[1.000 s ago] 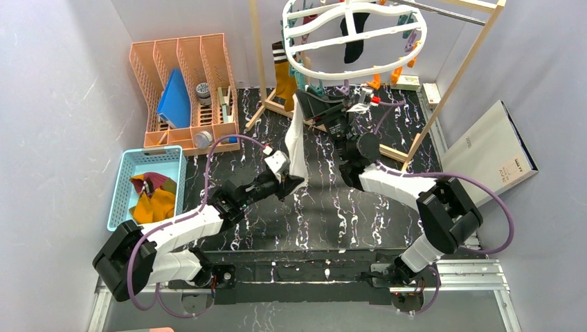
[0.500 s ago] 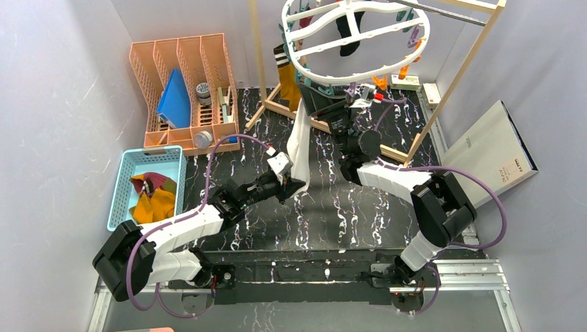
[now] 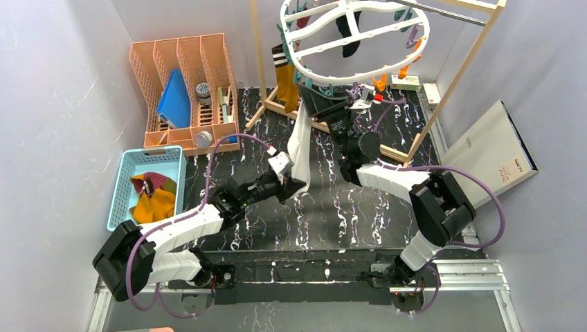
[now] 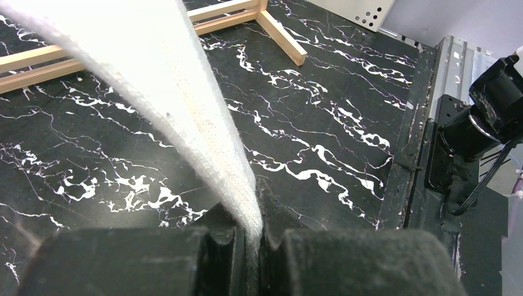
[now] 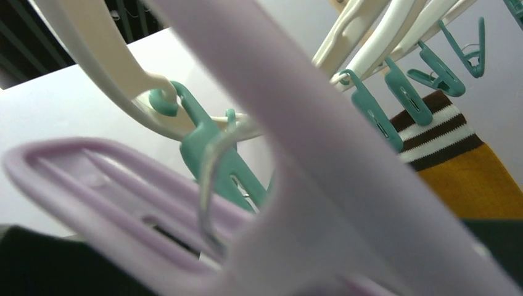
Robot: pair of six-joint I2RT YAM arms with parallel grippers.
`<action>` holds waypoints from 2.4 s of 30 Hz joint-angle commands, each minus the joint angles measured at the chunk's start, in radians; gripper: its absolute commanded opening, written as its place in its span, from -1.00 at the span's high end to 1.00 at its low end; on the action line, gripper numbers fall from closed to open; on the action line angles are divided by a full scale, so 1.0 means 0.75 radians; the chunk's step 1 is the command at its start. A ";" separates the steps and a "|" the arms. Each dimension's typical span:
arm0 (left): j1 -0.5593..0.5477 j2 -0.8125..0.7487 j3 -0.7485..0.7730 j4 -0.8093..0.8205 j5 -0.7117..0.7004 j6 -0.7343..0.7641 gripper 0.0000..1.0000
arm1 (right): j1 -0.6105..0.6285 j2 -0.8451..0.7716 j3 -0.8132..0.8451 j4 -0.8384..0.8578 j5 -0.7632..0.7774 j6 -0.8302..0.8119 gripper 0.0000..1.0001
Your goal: Remove the socks clipped to the hanger
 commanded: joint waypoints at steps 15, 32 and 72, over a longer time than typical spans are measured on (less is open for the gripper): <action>-0.011 0.009 0.032 -0.049 0.041 -0.006 1.00 | -0.019 -0.072 -0.044 0.105 0.053 0.028 0.43; 0.391 -0.128 0.266 -0.793 -0.413 0.094 1.00 | -0.024 -0.155 -0.069 0.022 0.025 0.005 0.55; 1.579 -0.291 0.451 -0.677 -0.061 -0.544 -0.57 | -0.053 -0.420 -0.315 -0.137 0.032 -0.054 0.51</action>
